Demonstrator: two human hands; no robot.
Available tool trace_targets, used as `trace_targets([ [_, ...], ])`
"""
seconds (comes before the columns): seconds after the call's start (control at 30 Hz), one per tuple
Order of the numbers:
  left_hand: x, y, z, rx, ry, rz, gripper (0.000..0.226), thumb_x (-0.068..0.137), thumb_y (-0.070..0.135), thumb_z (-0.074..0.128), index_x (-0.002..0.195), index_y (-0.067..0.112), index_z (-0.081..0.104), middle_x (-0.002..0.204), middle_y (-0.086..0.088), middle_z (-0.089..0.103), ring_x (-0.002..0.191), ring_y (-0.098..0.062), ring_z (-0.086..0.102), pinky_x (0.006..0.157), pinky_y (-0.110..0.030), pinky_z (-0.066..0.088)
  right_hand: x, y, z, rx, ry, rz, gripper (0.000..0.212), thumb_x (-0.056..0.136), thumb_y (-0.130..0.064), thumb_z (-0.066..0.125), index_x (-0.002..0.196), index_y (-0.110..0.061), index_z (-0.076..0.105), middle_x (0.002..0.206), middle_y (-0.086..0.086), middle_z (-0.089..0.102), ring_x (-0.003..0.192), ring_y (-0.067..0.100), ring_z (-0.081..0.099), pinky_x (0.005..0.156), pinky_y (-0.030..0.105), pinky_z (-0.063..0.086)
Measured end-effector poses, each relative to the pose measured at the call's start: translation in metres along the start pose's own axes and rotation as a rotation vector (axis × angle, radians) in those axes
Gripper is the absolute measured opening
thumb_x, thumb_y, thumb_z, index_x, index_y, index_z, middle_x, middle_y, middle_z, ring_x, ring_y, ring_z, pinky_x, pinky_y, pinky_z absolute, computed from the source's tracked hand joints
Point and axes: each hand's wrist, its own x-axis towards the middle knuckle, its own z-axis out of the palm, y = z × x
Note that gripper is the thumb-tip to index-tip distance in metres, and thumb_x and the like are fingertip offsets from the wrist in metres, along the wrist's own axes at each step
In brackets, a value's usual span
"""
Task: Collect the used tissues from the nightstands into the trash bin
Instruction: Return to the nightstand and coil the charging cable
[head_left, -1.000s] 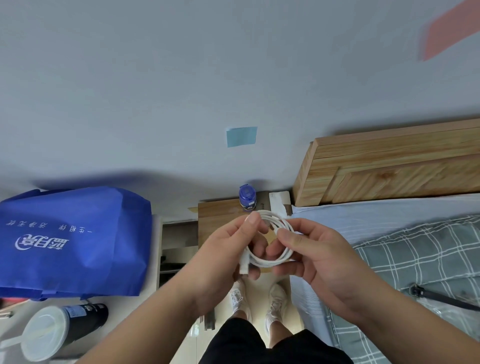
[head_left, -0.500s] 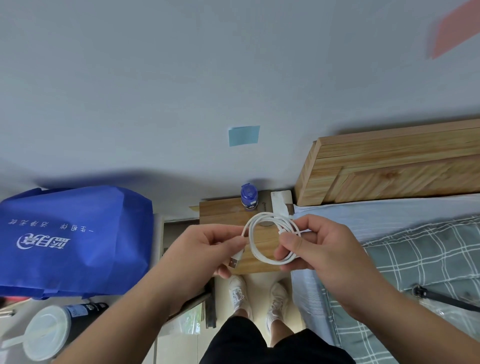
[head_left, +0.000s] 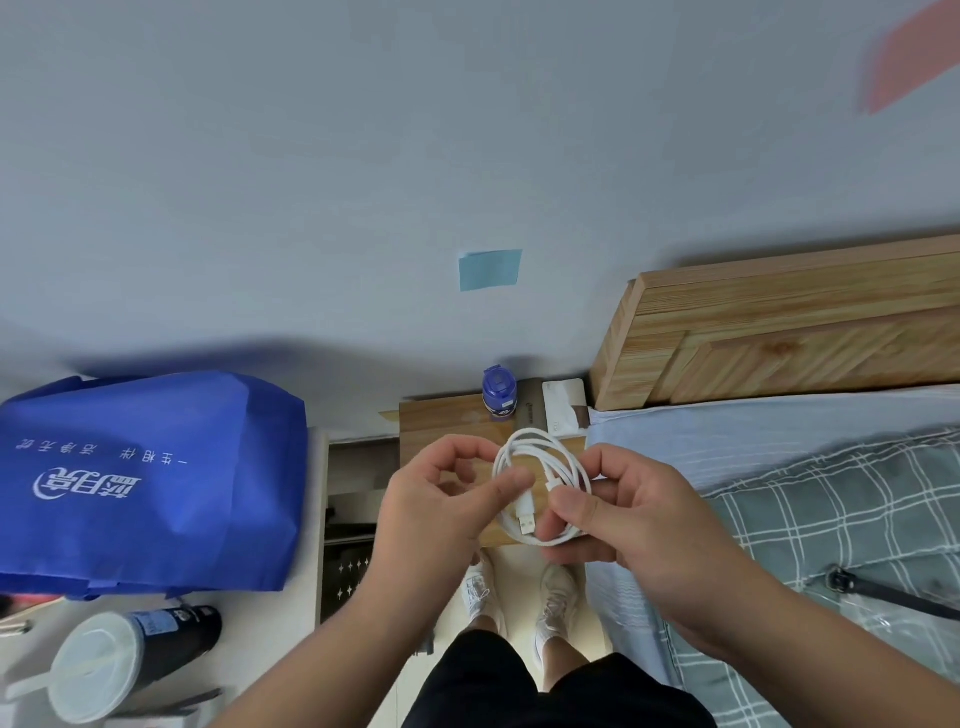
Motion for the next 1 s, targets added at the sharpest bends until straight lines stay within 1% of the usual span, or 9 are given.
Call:
trace_targets([
  [0.13, 0.003, 0.005, -0.004, 0.152, -0.28, 0.033, 0.014, 0.1, 0.036, 0.072, 0.106, 0.046, 0.079, 0.092, 0.006, 0.083, 0.073, -0.012, 0.077, 0.062, -0.024, 0.062, 0.002, 0.001, -0.006, 0.101, -0.089, 0.082, 0.017, 0.083, -0.03, 0.078, 0.094, -0.017, 0.08, 0.088, 0.02, 0.078, 0.084, 0.022, 0.077, 0.072, 0.031, 0.062],
  [0.3, 0.007, -0.003, 0.003, 0.552, -0.002, 0.263, 0.028, 0.097, 0.02, 0.07, 0.084, 0.044, 0.071, 0.075, 0.018, 0.073, 0.059, -0.001, 0.065, 0.054, -0.014, 0.049, 0.007, 0.011, -0.002, 0.032, -0.092, 0.143, 0.011, 0.084, -0.033, 0.075, 0.088, -0.024, 0.081, 0.094, 0.014, 0.081, 0.077, 0.011, 0.07, 0.072, 0.031, 0.05],
  [0.43, 0.014, -0.003, -0.004, -0.006, -0.295, -0.169, 0.006, 0.093, 0.024, 0.077, 0.095, 0.027, 0.082, 0.086, -0.001, 0.08, 0.069, -0.011, 0.073, 0.057, -0.022, 0.058, 0.016, 0.01, -0.005, 0.193, -0.077, 0.143, 0.01, 0.086, -0.028, 0.08, 0.085, -0.019, 0.083, 0.089, 0.016, 0.078, 0.066, 0.013, 0.064, 0.055, 0.025, 0.049],
  [0.5, 0.019, -0.006, -0.019, -0.171, -0.389, -0.28, 0.024, 0.086, 0.039, 0.082, 0.1, 0.019, 0.083, 0.089, -0.005, 0.078, 0.065, -0.012, 0.067, 0.052, -0.021, 0.053, 0.021, 0.008, -0.013, 0.315, -0.048, 0.19, 0.012, 0.08, -0.027, 0.077, 0.081, -0.017, 0.083, 0.083, 0.013, 0.075, 0.062, 0.014, 0.063, 0.051, 0.025, 0.049],
  [0.6, 0.025, -0.014, -0.034, -0.041, -0.379, -0.247, 0.038, 0.078, 0.053, 0.081, 0.099, 0.022, 0.085, 0.076, 0.006, 0.075, 0.053, -0.004, 0.052, 0.049, -0.016, 0.041, 0.028, 0.011, -0.022, 0.345, -0.076, 0.285, 0.019, 0.084, -0.03, 0.07, 0.082, -0.016, 0.083, 0.084, 0.011, 0.074, 0.062, 0.015, 0.063, 0.053, 0.027, 0.049],
  [0.73, 0.032, -0.024, -0.037, 0.098, -0.371, -0.181, 0.037, 0.085, 0.058, 0.072, 0.113, 0.037, 0.082, 0.101, 0.006, 0.084, 0.076, -0.002, 0.068, 0.07, -0.022, 0.052, 0.036, 0.019, -0.021, 0.294, -0.134, 0.339, 0.024, 0.09, -0.032, 0.066, 0.092, -0.016, 0.084, 0.098, 0.013, 0.075, 0.072, 0.018, 0.065, 0.056, 0.03, 0.051],
  [0.8, 0.034, -0.028, -0.035, 0.101, -0.395, -0.192, 0.034, 0.088, 0.056, 0.07, 0.116, 0.039, 0.08, 0.107, 0.005, 0.083, 0.085, -0.006, 0.071, 0.077, -0.026, 0.056, 0.041, 0.023, -0.019, 0.188, -0.101, 0.291, 0.023, 0.092, -0.032, 0.067, 0.093, -0.016, 0.083, 0.098, 0.014, 0.076, 0.075, 0.019, 0.064, 0.056, 0.031, 0.051],
  [0.9, 0.042, -0.034, -0.035, 0.143, -0.388, -0.19, 0.024, 0.093, 0.047, 0.073, 0.114, 0.04, 0.08, 0.096, 0.001, 0.083, 0.079, -0.011, 0.074, 0.076, -0.026, 0.059, 0.053, 0.032, -0.017, 0.033, -0.058, 0.237, 0.027, 0.102, -0.03, 0.062, 0.094, -0.012, 0.081, 0.092, 0.011, 0.076, 0.072, 0.018, 0.062, 0.058, 0.03, 0.052],
  [1.0, 0.051, -0.041, -0.033, 0.092, -0.381, -0.236, 0.023, 0.099, 0.027, 0.072, 0.118, 0.037, 0.078, 0.097, -0.008, 0.083, 0.078, -0.019, 0.078, 0.072, -0.026, 0.062, 0.066, 0.044, -0.012, 0.059, -0.038, 0.233, 0.042, 0.099, -0.048, 0.062, 0.103, -0.009, 0.078, 0.092, 0.011, 0.074, 0.074, 0.02, 0.063, 0.058, 0.031, 0.053],
])
